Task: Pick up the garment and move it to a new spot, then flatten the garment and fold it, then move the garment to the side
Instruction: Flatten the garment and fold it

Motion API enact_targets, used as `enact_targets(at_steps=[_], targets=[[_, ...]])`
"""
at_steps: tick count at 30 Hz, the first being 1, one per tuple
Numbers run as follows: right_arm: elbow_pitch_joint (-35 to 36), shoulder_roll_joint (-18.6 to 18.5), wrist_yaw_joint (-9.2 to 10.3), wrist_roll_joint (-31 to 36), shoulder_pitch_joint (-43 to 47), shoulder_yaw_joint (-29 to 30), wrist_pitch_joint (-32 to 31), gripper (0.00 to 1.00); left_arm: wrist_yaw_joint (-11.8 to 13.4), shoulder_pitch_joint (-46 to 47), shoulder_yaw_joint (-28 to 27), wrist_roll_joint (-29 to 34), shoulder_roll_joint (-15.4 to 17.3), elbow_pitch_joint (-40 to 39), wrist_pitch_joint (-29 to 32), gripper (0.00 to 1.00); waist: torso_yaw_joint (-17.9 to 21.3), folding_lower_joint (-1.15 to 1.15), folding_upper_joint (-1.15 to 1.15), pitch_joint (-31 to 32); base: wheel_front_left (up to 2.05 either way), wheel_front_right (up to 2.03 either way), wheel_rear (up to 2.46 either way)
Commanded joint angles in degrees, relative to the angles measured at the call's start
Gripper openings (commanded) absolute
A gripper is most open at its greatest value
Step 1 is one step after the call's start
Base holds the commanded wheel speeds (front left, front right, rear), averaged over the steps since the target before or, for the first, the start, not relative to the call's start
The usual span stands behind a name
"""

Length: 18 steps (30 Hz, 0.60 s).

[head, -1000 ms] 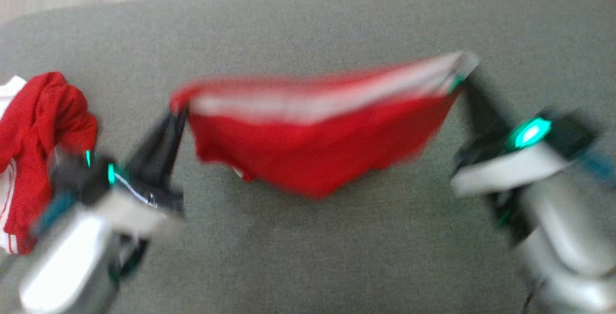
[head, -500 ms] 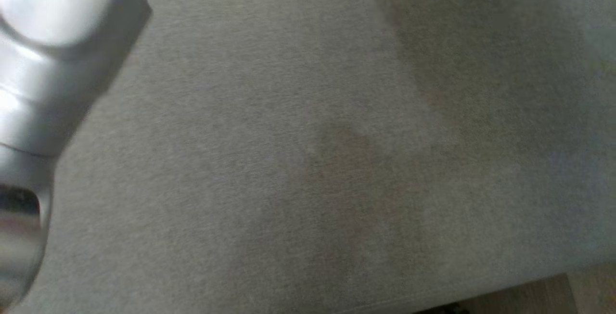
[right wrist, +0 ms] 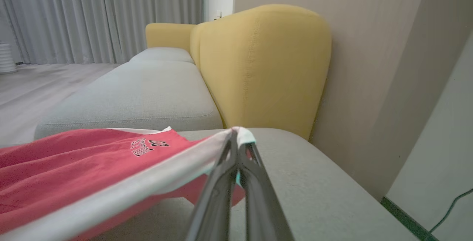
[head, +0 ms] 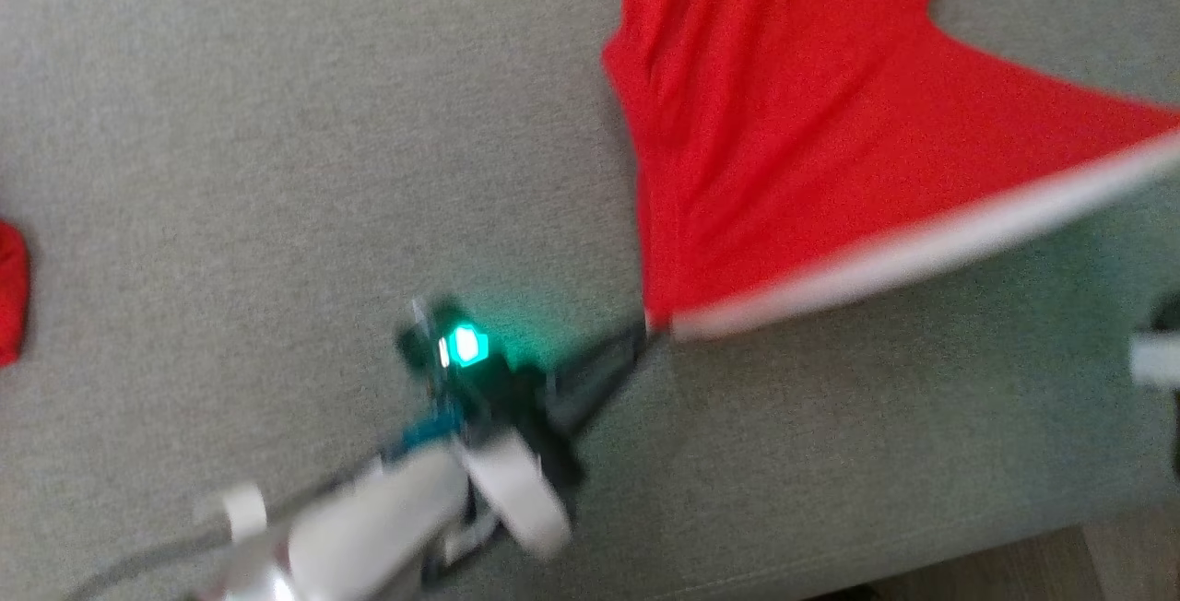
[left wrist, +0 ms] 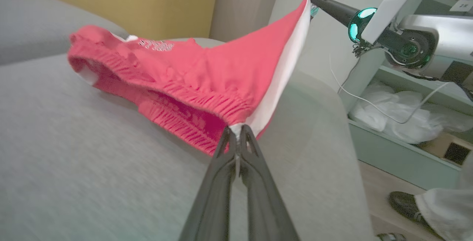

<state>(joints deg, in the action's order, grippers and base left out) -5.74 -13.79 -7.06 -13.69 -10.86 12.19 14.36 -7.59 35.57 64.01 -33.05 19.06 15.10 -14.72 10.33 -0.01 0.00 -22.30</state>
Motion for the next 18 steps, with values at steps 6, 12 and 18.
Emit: enact_targets(at_steps=[6,12,18], targets=[[14.1,1.3,-0.43,-0.2,12.3,8.7,-4.3,0.0,0.1,-7.5,-0.1,-1.4,2.1,-6.3,-0.3,0.0,0.3,0.01,0.0,2.2,0.0,0.0,0.0],[16.6,0.3,-0.43,2.1,9.5,10.0,-10.3,0.0,0.1,-4.7,-2.9,-4.0,0.8,-9.9,-0.2,0.0,-1.6,0.01,0.0,1.0,0.0,0.0,0.0],[6.6,-3.8,-0.43,3.6,-4.4,5.3,-14.1,0.0,0.1,4.1,-7.1,-6.2,-3.6,-5.7,0.3,0.0,-5.8,0.01,0.0,-2.2,0.0,0.0,0.0]])
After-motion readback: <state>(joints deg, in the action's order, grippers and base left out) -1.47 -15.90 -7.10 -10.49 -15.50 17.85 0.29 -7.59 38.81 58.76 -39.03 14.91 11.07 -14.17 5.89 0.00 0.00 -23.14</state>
